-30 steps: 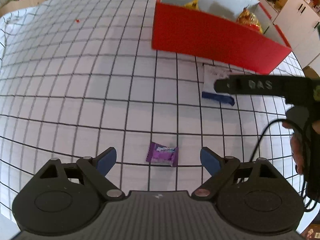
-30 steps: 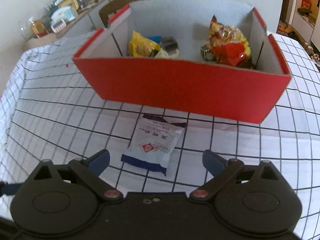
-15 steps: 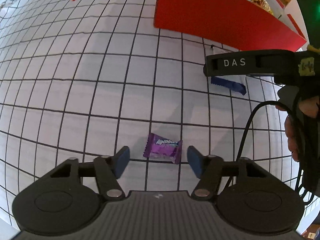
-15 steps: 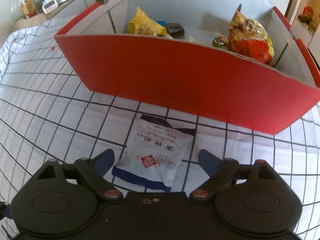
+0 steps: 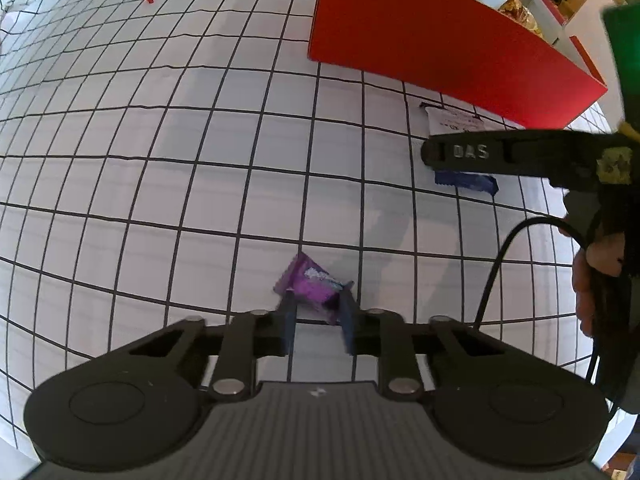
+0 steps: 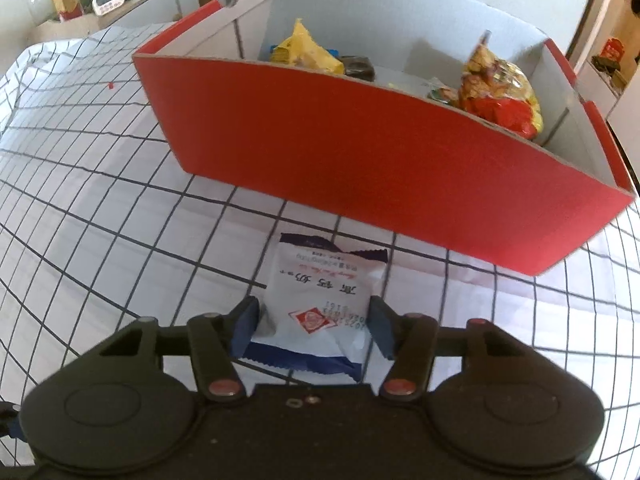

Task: Organize snacks
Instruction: 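Grasp the purple candy with left tool while right tool grasps the white milk packet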

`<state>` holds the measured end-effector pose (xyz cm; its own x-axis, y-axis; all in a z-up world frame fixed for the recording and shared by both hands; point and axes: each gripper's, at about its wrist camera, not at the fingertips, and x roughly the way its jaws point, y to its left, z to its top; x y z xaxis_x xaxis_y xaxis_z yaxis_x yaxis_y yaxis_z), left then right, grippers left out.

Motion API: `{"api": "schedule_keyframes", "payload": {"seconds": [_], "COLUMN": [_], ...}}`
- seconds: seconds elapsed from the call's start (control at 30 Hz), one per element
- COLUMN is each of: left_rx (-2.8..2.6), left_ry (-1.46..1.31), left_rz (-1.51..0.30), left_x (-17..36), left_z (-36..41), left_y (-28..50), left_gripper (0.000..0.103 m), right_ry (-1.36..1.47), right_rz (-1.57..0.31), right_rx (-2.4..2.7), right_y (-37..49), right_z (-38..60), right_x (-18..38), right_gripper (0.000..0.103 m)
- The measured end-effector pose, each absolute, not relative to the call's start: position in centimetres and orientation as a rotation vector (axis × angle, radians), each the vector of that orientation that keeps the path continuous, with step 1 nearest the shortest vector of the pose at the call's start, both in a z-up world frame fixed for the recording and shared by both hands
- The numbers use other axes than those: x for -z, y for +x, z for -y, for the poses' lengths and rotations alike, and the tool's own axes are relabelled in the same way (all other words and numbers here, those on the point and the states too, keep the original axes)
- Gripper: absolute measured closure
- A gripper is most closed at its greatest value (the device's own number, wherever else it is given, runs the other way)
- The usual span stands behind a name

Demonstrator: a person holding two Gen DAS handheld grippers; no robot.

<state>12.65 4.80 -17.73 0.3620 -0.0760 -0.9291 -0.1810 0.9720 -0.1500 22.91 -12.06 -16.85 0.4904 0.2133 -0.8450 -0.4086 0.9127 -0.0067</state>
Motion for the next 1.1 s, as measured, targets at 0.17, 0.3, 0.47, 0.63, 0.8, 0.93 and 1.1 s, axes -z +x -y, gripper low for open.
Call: {"api": "schedule_keyframes", "payload": {"seconds": [0.17,0.3,0.47,0.63,0.8,0.93,1.1], "left_rx": [-0.066,-0.064,-0.058,-0.044,-0.057,-0.082,-0.121], "left_ry": [-0.268,-0.279,-0.289,-0.351,-0.450,-0.473,-0.522], "left_rz": [-1.198,-1.188,-1.163,-1.163,-1.183,-1.190,-1.198], "left_x": [17.9,17.8,17.0,16.2,16.2,16.3,17.0], "left_z": [-5.1,-5.3,-5.6,-6.8,-8.0,-8.0,-7.8], "left_y": [12.4,12.2,11.9,11.8,12.0,12.1,12.6], "left_gripper": [0.094,0.097,0.099,0.099,0.098,0.093,0.049], "right_ry": [-0.162,-0.124,-0.086,-0.054,-0.024,-0.009,0.015], "right_rz": [-0.996,-0.990,-0.975,-0.965,-0.964,-0.952,-0.949], "right_rx": [-0.385,-0.394,-0.419,-0.450,-0.467,-0.478,-0.492], "right_y": [22.2,21.3,19.7,18.1,17.0,16.3,15.5], "right_z": [13.9,15.4,17.3,18.8,19.5,19.8,20.2], "right_x": [16.7,16.1,14.7,13.4,12.8,12.4,12.2], "right_gripper": [0.047,0.047,0.047,0.047,0.047,0.047,0.047]}}
